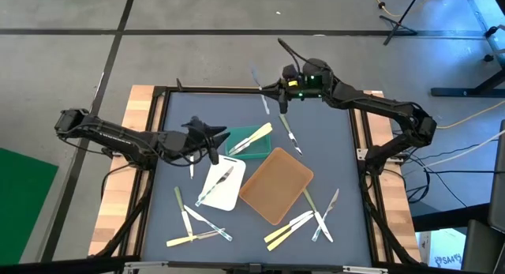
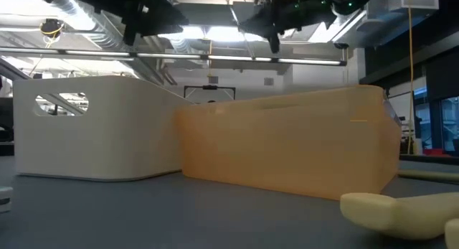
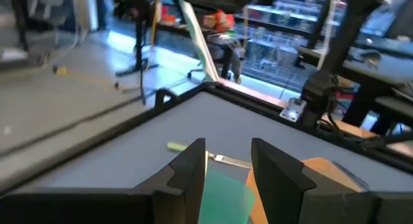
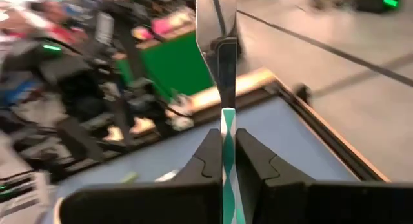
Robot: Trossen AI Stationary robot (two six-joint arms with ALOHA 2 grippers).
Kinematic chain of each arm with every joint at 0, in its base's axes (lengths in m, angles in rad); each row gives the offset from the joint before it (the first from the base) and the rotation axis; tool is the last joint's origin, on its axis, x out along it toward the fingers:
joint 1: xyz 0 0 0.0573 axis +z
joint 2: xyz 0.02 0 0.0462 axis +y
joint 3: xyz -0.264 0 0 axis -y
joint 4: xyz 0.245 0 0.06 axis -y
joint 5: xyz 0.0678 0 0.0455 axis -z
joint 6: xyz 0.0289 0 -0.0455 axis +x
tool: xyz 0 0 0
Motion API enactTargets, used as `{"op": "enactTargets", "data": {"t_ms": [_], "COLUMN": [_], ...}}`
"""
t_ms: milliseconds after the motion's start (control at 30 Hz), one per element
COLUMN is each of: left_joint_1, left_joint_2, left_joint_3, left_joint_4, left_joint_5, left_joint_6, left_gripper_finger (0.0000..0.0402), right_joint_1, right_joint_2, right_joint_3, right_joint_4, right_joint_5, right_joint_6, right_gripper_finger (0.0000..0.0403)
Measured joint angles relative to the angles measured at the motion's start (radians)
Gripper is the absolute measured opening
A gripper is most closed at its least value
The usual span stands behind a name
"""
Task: Sort silverware by color (type)
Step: Put the blue patterned knife into the white bin
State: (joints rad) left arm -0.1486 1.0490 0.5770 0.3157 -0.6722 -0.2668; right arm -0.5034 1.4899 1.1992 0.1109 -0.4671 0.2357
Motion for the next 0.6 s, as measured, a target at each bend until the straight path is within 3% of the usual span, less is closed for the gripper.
{"op": "enactTargets", "data": {"t_ms": [100,367,600], "left_joint_1": [0.004,0.064,0.111], "left_joint_2": [0.020,0.094,0.178], "left_joint_3": [0.000,0.000,0.000], "left_joint_4": [0.069,0.213,0.354], "left_joint_5": [0.040,0.121,0.183], "left_joint_6": [0.063,0.068,0.069], "left_gripper_finger": [0.0119,0.0152,0.0162], "right_joint_1": [0.010,0.100,0.175], "right_joint_2": [0.000,0.012,0.062], "right_joint_3": [0.000,0.000,0.000], "right_joint_4": [0.067,0.200,0.285], "right_joint_5": [-0.067,-0.066,0.055], "right_joint_6": [0.001,-0.009,-0.010], "right_gripper_finger": [0.0010,0.0010,0.0010]}}
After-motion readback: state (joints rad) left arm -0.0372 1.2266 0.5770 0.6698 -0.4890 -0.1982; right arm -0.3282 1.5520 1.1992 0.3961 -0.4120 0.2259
